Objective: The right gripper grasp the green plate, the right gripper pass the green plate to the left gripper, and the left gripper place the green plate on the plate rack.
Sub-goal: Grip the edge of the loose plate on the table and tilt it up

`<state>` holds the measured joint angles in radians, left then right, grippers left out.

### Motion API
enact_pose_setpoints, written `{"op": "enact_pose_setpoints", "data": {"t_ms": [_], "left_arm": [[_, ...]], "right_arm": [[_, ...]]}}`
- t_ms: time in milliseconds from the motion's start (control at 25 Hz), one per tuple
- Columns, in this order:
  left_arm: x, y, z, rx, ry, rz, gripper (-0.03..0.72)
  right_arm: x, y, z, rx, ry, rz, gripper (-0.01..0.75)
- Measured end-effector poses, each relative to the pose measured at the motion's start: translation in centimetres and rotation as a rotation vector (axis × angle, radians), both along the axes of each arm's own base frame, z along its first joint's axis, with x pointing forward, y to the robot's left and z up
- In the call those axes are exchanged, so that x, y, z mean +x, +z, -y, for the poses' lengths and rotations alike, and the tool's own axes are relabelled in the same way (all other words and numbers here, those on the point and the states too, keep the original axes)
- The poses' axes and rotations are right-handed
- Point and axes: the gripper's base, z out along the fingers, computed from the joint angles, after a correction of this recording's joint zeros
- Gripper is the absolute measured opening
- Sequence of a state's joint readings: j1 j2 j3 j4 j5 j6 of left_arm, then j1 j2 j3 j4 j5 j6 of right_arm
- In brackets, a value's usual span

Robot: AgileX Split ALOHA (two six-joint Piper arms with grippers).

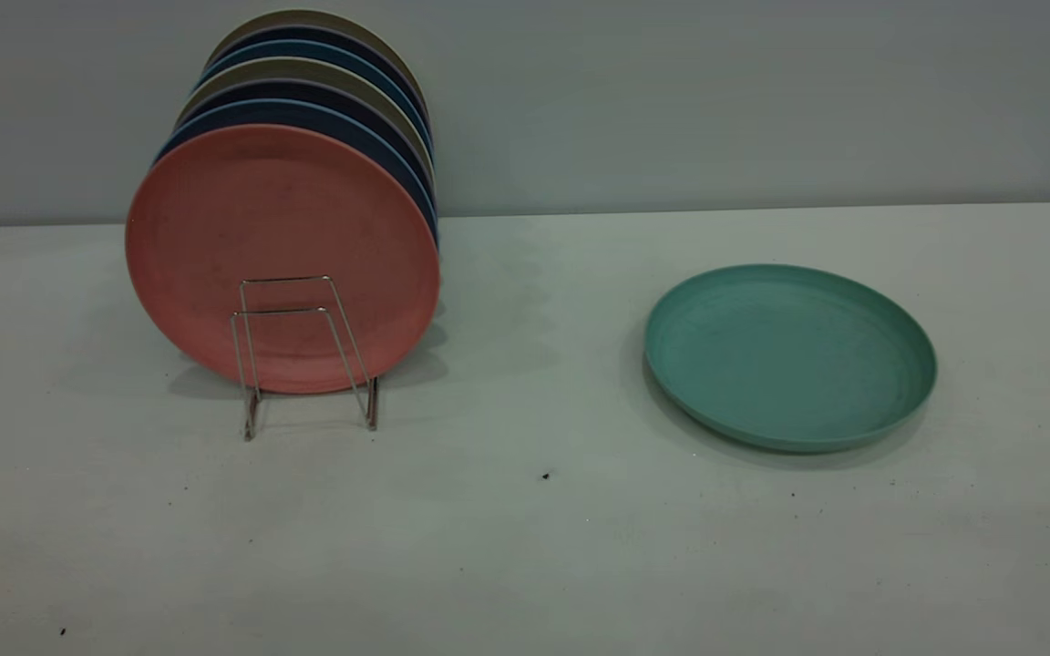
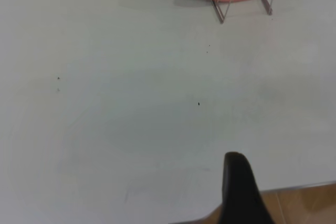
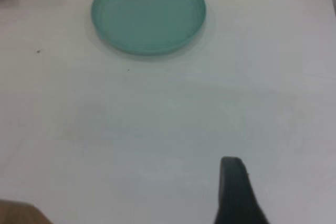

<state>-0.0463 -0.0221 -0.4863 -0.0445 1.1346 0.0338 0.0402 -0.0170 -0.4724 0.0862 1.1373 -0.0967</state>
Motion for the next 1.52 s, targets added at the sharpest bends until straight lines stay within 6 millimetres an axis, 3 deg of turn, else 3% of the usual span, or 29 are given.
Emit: {"op": "enact_pose_setpoints", "data": {"t_ms": [160, 280, 520, 760, 1000, 1120, 1320, 1520], "left_arm": [[0.2, 0.8, 0.0, -0.006, 0.001, 0.076, 0.468], [0.9, 1.5, 0.2, -0.026, -0.005, 0.140, 0.468], [4.3, 2.5, 0.7, -0.082, -0.019, 0.105, 0.468], [7.8, 2.3, 1.2, -0.092, -0.041, -0.011, 0.468], [8.9, 1.9, 1.2, -0.079, -0.047, -0.069, 0.468], [9.0, 1.9, 1.2, -0.074, -0.047, -0.068, 0.468], [9.0, 1.9, 1.1, -0.055, -0.044, -0.068, 0.468], [9.0, 1.9, 1.0, -0.053, -0.043, -0.068, 0.468]], "right_arm": [[0.3, 1.1, 0.0, -0.016, 0.012, 0.079, 0.471], [1.9, 2.2, -0.4, 0.031, 0.025, 0.146, 0.471], [7.7, 3.2, -1.7, 0.169, 0.089, 0.073, 0.471], [15.0, 1.6, -3.3, 0.253, 0.198, -0.096, 0.471], [23.7, -1.8, -4.6, 0.325, 0.281, -0.274, 0.471], [28.4, -4.8, -4.0, 0.391, 0.302, -0.397, 0.471], [34.9, -10.3, -0.8, 0.521, 0.272, -0.517, 0.471], [38.3, -14.5, 1.8, 0.577, 0.226, -0.566, 0.471]]}}
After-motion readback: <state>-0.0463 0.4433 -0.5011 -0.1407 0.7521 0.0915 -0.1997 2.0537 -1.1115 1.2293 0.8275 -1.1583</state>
